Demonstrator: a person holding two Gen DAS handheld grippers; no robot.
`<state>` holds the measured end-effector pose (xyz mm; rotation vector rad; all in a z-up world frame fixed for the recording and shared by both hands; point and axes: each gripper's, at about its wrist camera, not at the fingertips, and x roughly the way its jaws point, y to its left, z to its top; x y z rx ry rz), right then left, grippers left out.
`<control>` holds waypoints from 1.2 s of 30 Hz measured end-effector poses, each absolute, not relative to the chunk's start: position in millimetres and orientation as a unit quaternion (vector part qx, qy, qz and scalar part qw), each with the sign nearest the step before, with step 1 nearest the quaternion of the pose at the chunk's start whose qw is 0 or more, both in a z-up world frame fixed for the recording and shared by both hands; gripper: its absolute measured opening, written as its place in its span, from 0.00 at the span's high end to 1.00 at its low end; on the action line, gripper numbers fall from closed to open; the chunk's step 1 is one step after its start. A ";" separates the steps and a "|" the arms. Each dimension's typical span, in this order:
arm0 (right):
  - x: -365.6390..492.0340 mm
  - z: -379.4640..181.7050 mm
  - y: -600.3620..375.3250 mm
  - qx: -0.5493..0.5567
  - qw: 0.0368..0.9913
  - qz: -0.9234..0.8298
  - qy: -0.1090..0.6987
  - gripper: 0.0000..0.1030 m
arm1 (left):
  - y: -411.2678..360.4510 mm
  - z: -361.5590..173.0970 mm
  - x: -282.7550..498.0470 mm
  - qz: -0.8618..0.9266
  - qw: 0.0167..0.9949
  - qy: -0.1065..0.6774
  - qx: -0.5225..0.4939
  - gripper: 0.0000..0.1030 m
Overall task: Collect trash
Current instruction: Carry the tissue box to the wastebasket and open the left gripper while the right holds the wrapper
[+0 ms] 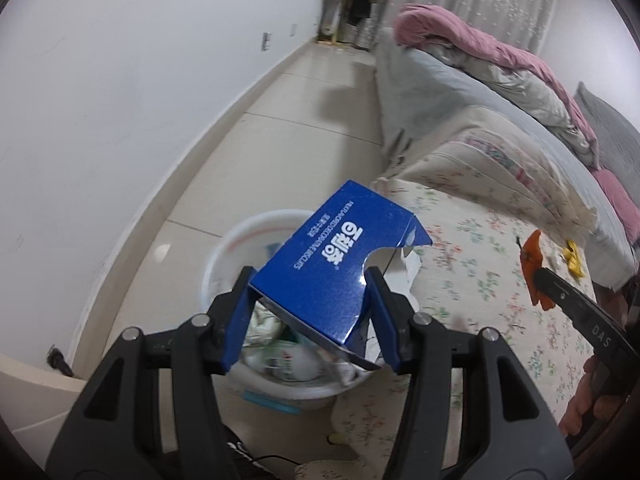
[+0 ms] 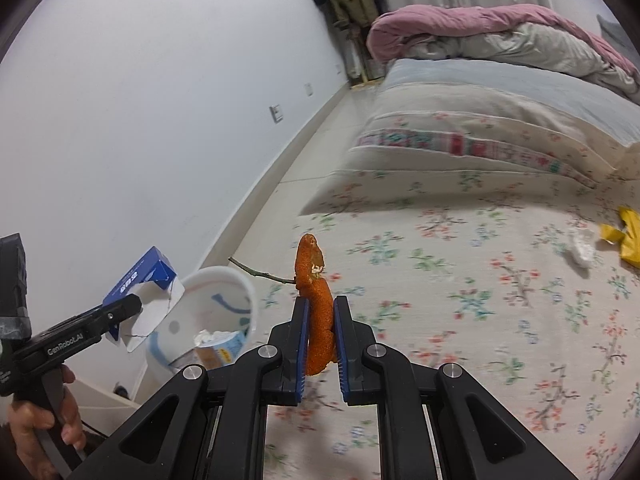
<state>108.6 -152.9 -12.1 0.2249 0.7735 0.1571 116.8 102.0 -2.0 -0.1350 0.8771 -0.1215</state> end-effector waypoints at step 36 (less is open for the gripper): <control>188.7 -62.9 -52.0 0.105 0.869 0.201 0.440 0.86 | 159.9 -33.0 122.8 0.035 0.882 0.466 -0.052 0.04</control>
